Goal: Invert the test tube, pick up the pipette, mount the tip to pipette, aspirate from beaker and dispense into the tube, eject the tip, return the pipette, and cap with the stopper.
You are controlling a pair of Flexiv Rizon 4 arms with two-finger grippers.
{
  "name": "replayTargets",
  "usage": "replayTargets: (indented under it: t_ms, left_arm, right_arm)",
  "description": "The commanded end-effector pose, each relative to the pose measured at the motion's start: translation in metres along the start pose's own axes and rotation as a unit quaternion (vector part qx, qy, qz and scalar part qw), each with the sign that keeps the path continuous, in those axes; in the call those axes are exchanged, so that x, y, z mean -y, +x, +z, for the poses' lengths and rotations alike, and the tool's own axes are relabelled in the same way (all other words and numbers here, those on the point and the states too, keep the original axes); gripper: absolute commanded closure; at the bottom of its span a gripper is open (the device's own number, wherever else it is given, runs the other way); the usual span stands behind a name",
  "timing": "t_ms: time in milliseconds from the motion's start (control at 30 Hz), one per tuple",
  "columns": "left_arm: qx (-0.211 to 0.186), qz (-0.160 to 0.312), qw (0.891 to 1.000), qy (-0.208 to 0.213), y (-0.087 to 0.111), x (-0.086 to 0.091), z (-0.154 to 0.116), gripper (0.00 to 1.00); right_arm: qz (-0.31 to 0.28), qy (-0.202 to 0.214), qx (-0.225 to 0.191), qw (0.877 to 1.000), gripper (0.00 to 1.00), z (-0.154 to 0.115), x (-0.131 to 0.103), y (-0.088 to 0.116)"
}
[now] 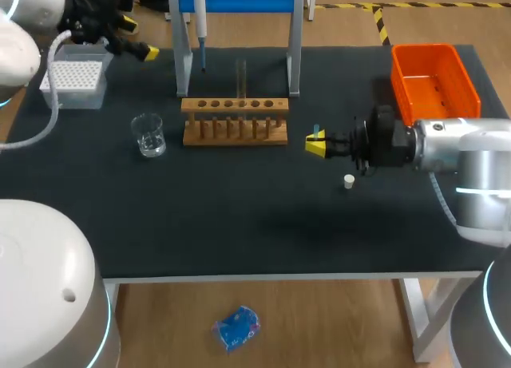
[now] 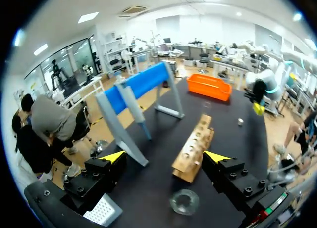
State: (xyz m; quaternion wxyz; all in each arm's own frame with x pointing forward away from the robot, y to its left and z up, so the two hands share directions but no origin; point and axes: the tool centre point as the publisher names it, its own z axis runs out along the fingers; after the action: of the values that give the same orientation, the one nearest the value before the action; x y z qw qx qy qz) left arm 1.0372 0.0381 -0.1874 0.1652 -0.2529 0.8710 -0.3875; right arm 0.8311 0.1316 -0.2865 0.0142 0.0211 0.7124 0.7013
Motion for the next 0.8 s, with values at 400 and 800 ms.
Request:
replayTargets:
  t_ms: [400, 800]
  left_arm:
    - [0.01, -0.006, 1.0, -0.011, -0.032, 0.012, 0.037, 0.0]
    - [0.03, -0.021, 0.999, -0.008, -0.045, 0.019, 0.054, 0.0]
  right_arm:
    - [0.0, 0.001, 0.0, 1.0, 1.0, 0.0, -0.001, 0.001]
    - [0.0, 0.001, 0.0, 1.0, 1.0, 0.0, -0.001, 0.001]
